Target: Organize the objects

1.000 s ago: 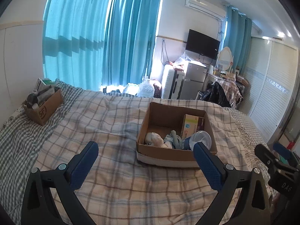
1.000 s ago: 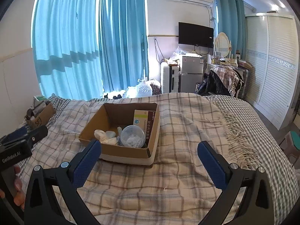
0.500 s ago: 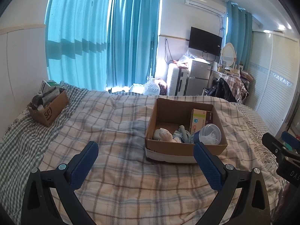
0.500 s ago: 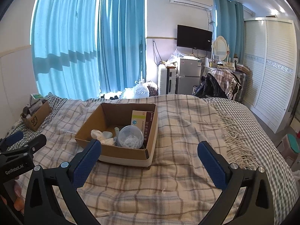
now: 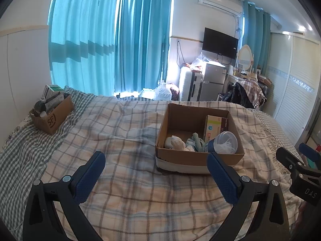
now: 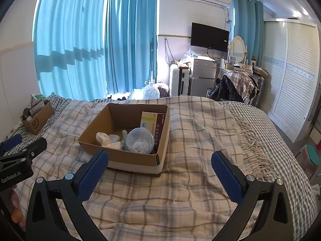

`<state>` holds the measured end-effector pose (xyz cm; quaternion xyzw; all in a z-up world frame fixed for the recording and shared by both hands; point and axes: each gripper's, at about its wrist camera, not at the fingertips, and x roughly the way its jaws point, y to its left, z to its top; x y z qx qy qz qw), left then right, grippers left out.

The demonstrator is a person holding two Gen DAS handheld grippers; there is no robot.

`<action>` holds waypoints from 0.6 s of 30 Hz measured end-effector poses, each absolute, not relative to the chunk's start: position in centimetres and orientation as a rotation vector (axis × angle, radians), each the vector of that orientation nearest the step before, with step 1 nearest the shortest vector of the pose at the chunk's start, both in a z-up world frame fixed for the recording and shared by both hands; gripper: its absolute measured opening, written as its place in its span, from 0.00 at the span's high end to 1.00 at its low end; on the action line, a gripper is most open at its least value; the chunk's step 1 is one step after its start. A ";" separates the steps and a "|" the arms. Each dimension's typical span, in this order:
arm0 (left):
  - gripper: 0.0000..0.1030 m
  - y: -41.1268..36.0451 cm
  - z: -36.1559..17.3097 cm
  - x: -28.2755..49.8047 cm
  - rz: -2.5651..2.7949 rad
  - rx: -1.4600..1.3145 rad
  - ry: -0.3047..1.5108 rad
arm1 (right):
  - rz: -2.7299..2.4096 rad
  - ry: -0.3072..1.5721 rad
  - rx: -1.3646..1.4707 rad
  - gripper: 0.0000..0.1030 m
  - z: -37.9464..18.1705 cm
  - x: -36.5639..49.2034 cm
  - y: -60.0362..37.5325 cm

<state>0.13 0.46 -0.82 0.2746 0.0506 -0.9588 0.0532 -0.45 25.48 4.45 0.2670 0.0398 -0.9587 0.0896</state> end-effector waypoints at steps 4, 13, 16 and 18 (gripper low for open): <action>0.00 0.4 -1.0 0.1 -2.910 0.841 0.153 | -2.846 0.120 0.801 0.00 4.3 -0.5 25.4; 0.00 0.4 -1.2 0.0 -2.903 0.851 0.139 | -2.835 0.132 0.819 0.00 4.1 -0.5 25.1; 0.00 0.5 -1.2 0.0 -2.901 0.850 0.134 | -2.830 0.132 0.824 0.00 3.9 -0.4 24.9; 0.00 0.6 -1.1 0.0 -2.901 0.844 0.128 | -2.830 0.136 0.824 0.00 3.9 -0.5 24.8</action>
